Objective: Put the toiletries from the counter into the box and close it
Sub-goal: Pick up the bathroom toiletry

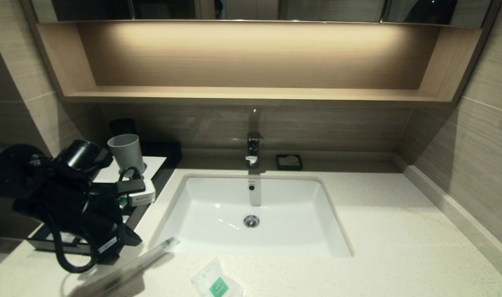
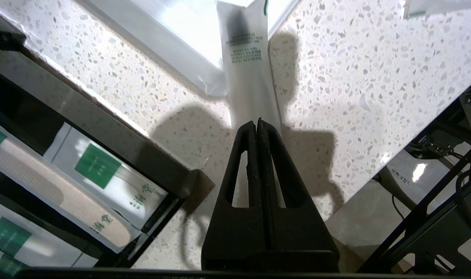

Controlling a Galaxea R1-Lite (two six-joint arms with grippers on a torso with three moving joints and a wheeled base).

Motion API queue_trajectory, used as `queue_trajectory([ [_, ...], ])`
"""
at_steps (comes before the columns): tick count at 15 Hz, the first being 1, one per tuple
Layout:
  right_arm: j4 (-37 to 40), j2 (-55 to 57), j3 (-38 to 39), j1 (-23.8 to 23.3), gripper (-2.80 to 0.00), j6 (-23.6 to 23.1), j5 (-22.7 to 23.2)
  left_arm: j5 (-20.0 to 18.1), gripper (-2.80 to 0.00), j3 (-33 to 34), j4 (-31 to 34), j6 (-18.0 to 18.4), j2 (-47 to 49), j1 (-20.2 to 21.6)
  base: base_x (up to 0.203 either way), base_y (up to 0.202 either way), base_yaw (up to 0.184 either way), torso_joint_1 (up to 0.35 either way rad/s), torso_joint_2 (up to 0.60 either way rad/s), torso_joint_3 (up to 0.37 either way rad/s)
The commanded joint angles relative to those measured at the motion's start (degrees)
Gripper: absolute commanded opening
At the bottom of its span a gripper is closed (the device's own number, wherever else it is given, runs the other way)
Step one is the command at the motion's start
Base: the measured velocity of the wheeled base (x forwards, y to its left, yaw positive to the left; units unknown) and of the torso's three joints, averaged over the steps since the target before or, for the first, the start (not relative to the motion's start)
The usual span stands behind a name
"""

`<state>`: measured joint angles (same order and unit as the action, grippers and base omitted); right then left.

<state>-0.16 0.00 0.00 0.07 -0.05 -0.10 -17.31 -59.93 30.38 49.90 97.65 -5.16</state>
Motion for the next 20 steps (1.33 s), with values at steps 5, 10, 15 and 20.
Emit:
queue_trajectory([
  [5, 0.0, 0.0, 0.0, 0.0, -2.8, 0.0, 0.0, 0.4, 0.0, -2.9, 0.0, -2.3, 4.5, -4.6, 0.0, 0.0, 0.0, 0.0, 0.0, 0.0],
  [10, 0.0, 0.0, 0.1, 0.0, -2.8, 0.0, 0.0, 1.8, 0.0, -3.3, -0.3, -2.3, 6.9, -4.6, 0.0, 0.0, 0.0, 0.0, 0.0, 0.0],
  [15, 0.0, 0.0, 0.0, 0.0, -2.8, 0.0, 0.0, 3.5, 0.0, -3.0, -1.4, -2.1, 7.8, -5.0, 0.0, 0.0, 0.0, 0.0, 0.0, 0.0],
  [20, 0.0, 0.0, 0.0, 0.0, -2.8, 0.0, 0.0, 4.0, 0.0, -1.9, -2.5, -1.9, 8.9, -5.4, 0.0, 0.0, 0.0, 0.0, 0.0, 0.0],
])
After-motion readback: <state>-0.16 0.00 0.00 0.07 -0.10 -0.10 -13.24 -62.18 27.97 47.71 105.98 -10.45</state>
